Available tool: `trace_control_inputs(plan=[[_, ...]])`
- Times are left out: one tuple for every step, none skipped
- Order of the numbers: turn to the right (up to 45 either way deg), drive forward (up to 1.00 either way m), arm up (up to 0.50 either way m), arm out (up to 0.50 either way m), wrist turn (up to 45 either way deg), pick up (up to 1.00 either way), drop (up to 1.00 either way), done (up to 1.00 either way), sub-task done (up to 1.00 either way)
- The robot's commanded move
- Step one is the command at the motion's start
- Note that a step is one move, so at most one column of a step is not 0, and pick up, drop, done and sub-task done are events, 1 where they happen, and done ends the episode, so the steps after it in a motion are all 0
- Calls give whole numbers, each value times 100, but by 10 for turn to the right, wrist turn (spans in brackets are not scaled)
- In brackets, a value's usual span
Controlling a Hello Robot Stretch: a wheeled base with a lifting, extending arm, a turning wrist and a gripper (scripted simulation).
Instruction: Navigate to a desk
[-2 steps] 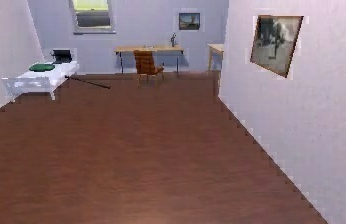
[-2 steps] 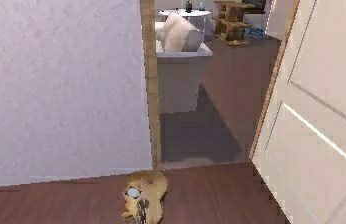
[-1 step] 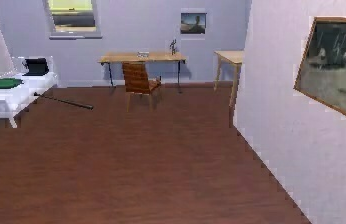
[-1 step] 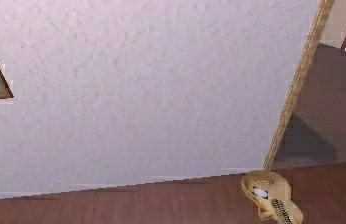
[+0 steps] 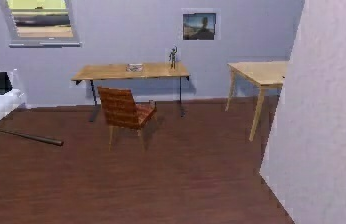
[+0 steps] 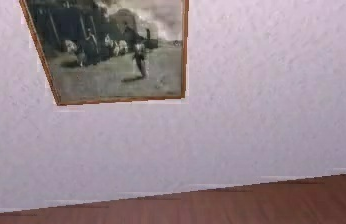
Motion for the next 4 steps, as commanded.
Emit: trace_control_inputs(plan=[[0, 100, 0, 0, 0, 0, 0, 0, 0], [0, 70, 0, 0, 0, 0, 0, 0, 0], [-240, 0, 0, 0, 0, 0, 0, 0, 0], [0, 0, 0, 0, 0, 0, 0, 100, 0]])
